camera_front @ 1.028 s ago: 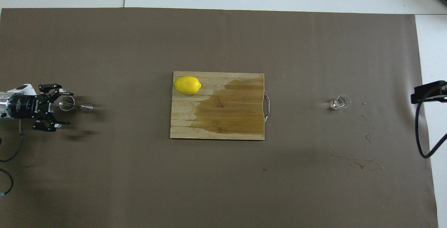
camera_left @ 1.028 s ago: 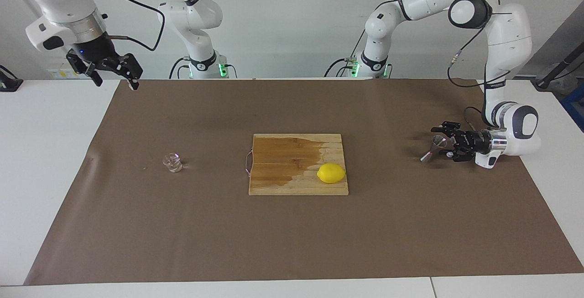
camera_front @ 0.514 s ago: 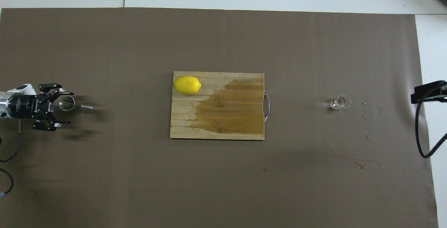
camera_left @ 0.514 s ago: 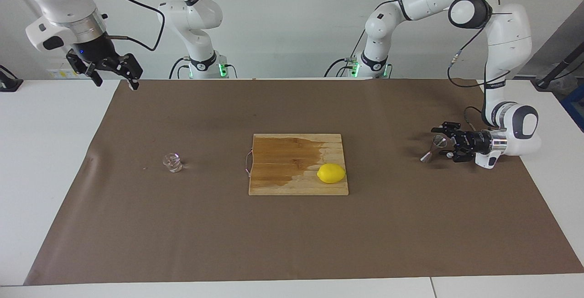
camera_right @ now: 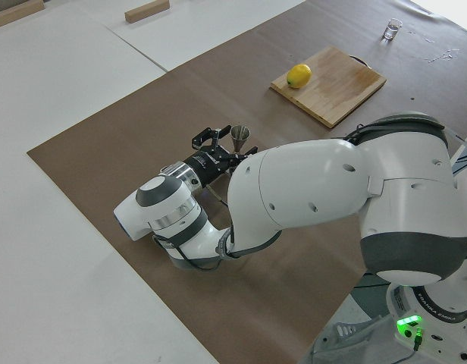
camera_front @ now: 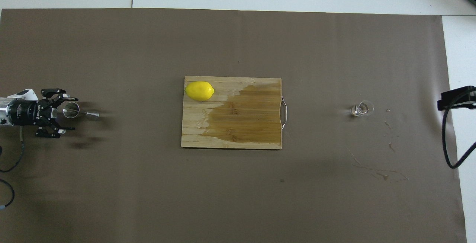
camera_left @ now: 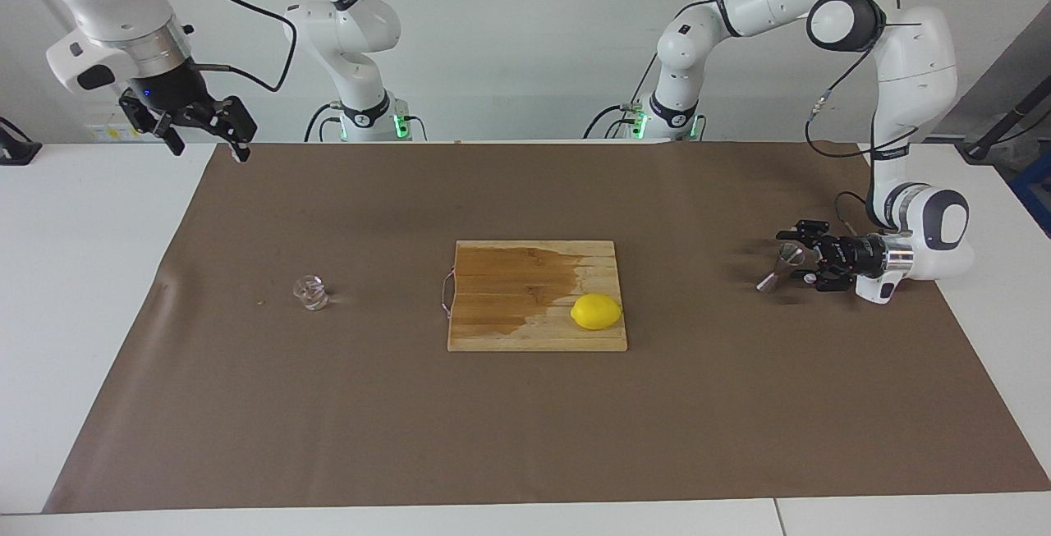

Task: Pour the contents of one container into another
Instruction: 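Close the left gripper around the small metal cup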

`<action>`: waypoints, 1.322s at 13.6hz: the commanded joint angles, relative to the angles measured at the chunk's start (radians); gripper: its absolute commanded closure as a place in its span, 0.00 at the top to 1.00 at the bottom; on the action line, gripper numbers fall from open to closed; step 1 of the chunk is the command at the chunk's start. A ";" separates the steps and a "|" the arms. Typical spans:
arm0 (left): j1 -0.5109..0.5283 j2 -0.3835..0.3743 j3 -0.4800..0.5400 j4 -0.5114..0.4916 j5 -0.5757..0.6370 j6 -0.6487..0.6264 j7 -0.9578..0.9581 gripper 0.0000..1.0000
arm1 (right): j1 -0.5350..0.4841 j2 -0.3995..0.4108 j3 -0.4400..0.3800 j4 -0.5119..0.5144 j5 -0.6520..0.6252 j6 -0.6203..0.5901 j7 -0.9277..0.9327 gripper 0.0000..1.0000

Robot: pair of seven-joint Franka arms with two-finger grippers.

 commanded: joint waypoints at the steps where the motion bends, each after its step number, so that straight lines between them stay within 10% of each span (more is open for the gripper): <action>1: -0.007 -0.038 0.013 -0.038 -0.028 0.022 -0.012 0.78 | 0.005 -0.003 -0.009 -0.008 0.011 0.015 -0.005 1.00; 8: -0.008 -0.038 0.013 -0.038 -0.028 0.026 -0.015 0.46 | 0.005 -0.002 -0.008 -0.008 0.011 0.015 -0.006 1.00; 18: -0.014 -0.041 0.001 -0.011 -0.037 0.022 -0.102 0.35 | 0.003 0.000 -0.009 -0.008 0.011 0.015 -0.011 1.00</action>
